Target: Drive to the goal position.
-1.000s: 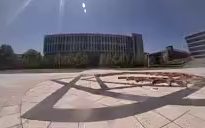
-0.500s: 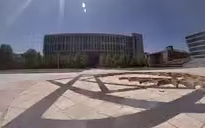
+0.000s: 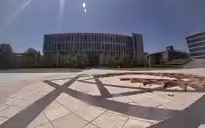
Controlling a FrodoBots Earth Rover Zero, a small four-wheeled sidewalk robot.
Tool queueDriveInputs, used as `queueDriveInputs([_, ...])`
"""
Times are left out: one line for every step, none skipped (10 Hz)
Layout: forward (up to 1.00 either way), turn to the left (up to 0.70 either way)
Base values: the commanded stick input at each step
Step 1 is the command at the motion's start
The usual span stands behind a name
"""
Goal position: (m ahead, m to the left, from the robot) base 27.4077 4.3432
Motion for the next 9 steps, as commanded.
queueDriveInputs([0.7, 0.0])
queueDriveInputs([0.7, 0.0])
queueDriveInputs([0.7, 0.0])
queueDriveInputs([0.7, 0.0])
queueDriveInputs([0.7, 0.0])
queueDriveInputs([0.7, 0.03])
queueDriveInputs([0.7, 0.25])
queueDriveInputs([0.7, 0.33])
queueDriveInputs([0.7, 0.34])
